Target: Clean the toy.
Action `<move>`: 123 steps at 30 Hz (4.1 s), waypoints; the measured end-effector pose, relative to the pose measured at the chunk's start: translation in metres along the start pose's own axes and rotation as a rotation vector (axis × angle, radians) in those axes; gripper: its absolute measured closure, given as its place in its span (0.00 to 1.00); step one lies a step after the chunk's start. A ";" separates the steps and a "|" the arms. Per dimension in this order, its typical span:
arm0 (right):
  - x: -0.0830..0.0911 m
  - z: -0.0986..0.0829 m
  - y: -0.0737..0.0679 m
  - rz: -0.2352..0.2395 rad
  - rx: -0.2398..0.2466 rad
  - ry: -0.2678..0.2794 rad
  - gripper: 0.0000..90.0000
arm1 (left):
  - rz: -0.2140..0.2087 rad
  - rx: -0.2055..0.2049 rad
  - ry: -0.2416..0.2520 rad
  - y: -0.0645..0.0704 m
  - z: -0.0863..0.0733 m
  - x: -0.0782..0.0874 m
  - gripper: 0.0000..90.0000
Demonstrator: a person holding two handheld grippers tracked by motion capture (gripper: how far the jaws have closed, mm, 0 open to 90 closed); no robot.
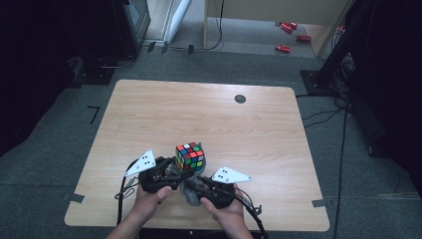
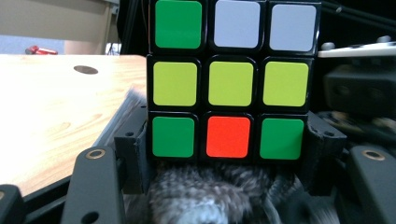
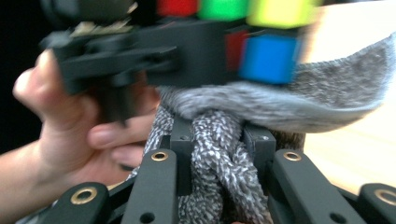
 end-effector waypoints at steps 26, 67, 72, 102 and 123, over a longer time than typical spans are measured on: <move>0.004 0.002 0.010 0.011 -0.063 0.013 0.80 | -0.006 -0.019 -0.010 -0.002 0.003 0.005 0.38; 0.016 -0.008 0.104 -0.352 0.057 -0.056 0.78 | 0.057 0.001 -0.048 -0.020 -0.001 0.013 0.38; 0.012 -0.010 0.100 -0.327 0.124 -0.060 0.54 | 0.071 0.014 -0.075 -0.026 -0.005 0.013 0.38; 0.011 0.007 0.035 -0.146 0.553 0.197 0.27 | -0.093 0.150 -0.146 -0.031 -0.001 0.014 0.38; 0.006 0.005 0.025 -0.155 0.738 0.305 0.21 | -0.212 0.220 -0.257 -0.019 -0.005 0.004 0.38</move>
Point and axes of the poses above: each handheld gripper's, and its own axes: x roughly backward along the jaws, z roughly out of its top, y roughly to its right, the point moved 7 cm from there along -x, roughly forward along the jaws, and after that the axes turned 11 degrees about -z, right-handed, at the moved point
